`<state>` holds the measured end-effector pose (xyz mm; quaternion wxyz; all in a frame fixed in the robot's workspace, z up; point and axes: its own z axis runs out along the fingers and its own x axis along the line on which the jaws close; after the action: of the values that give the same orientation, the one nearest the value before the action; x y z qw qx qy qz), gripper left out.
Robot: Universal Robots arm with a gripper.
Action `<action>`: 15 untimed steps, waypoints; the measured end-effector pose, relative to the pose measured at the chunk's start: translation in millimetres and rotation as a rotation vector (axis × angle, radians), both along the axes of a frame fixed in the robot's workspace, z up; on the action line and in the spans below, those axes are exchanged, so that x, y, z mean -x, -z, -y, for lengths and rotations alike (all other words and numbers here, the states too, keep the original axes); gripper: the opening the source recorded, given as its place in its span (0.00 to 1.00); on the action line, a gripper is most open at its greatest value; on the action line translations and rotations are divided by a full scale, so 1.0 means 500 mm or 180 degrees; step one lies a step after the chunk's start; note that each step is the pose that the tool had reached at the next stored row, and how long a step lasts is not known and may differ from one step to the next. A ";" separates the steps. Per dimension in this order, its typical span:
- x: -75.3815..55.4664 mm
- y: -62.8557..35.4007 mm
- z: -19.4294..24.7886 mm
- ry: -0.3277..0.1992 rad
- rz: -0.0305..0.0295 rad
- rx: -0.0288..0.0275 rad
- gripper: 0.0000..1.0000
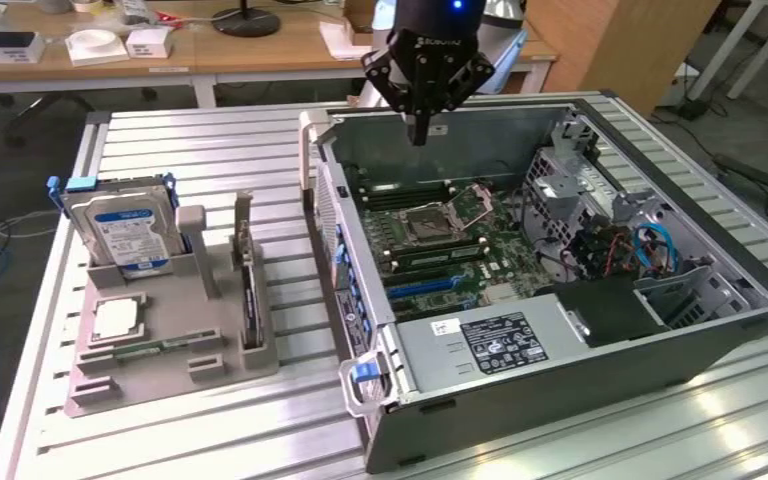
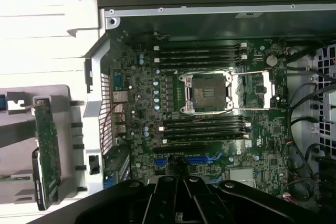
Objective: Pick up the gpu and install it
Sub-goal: 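Reach for the gpu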
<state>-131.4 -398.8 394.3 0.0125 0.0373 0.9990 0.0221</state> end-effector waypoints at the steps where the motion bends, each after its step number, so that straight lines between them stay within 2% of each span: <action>1: 0.004 0.000 0.0000 0.0000 0.0000 0.0000 0.10; 15: 0.047 0.000 0.0001 -0.0001 0.0000 0.0000 0.10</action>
<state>-154.8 -398.9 394.3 0.0125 0.0371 0.9990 0.0221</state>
